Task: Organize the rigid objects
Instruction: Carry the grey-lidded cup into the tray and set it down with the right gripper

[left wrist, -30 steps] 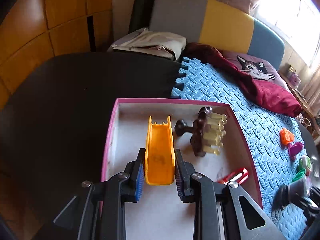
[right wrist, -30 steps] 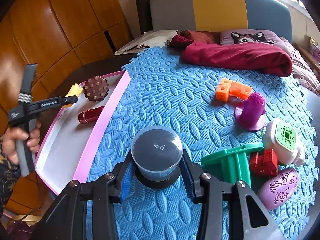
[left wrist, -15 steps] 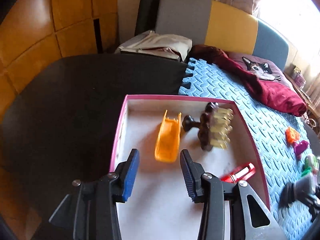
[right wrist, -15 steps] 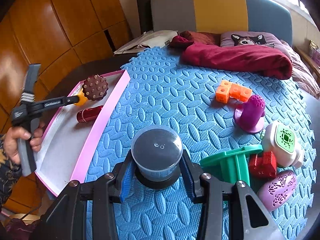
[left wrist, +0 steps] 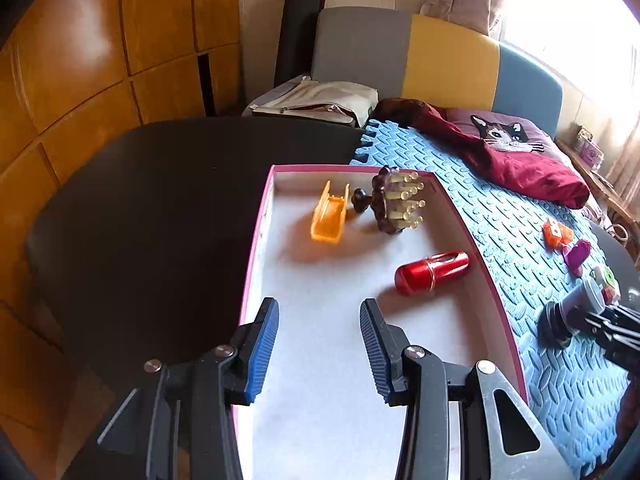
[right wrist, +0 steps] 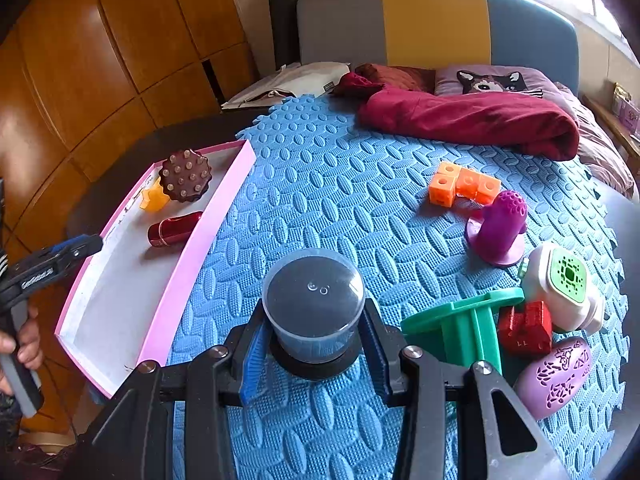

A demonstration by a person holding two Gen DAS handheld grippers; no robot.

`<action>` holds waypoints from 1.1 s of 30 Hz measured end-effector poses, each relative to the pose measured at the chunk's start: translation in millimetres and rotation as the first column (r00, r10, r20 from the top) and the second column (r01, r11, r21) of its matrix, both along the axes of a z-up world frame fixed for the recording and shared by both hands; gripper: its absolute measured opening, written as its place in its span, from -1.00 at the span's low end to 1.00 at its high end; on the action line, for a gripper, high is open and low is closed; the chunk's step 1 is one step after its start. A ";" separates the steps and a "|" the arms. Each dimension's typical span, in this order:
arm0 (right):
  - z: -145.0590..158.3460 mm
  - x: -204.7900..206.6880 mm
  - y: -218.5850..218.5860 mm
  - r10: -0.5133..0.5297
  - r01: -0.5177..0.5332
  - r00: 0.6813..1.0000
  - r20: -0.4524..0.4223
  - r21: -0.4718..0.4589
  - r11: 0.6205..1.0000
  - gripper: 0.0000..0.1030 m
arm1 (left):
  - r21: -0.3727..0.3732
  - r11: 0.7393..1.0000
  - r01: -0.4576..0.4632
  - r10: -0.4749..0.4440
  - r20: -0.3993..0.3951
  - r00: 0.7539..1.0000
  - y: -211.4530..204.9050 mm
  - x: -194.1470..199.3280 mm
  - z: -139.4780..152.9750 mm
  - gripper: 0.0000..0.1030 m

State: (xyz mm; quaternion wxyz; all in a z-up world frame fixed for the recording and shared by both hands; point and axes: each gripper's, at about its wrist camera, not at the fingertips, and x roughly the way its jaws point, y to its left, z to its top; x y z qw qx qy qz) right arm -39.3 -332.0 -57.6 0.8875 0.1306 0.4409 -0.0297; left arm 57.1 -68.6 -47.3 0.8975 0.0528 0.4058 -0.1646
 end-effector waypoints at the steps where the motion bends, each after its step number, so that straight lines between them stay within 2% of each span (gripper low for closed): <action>1: 0.0 0.3 0.2 -0.005 0.005 1.000 -0.001 -0.001 1.000 -0.15 | 0.002 1.000 0.000 0.000 0.003 1.000 2.5 -2.6 -0.1 -0.16; 16: 1.9 4.0 3.8 -0.071 0.071 0.997 -0.012 0.003 0.997 -0.16 | -0.014 0.999 -0.040 0.040 -0.020 0.999 33.4 -15.9 -6.3 -0.16; 19: 11.8 5.3 8.4 -0.070 0.070 0.997 0.021 0.026 0.997 -0.16 | -0.016 0.999 -0.052 0.051 -0.019 0.998 39.4 -15.9 -6.7 -0.16; 22: 28.4 11.6 18.6 -0.028 0.020 0.997 0.073 0.109 0.994 -0.16 | -0.025 0.997 -0.079 0.079 -0.016 0.997 49.3 -13.7 -6.5 -0.16; 27: 44.5 31.8 52.9 0.099 -0.119 0.989 0.111 0.186 0.975 -0.16 | -0.042 0.990 -0.137 0.137 0.003 0.991 67.6 -8.8 -2.9 -0.16; 33: 43.6 67.3 109.5 0.236 -0.251 0.967 0.097 0.187 0.950 -0.16 | -0.052 0.982 -0.179 0.179 -0.013 0.984 86.3 -3.4 -7.0 -0.16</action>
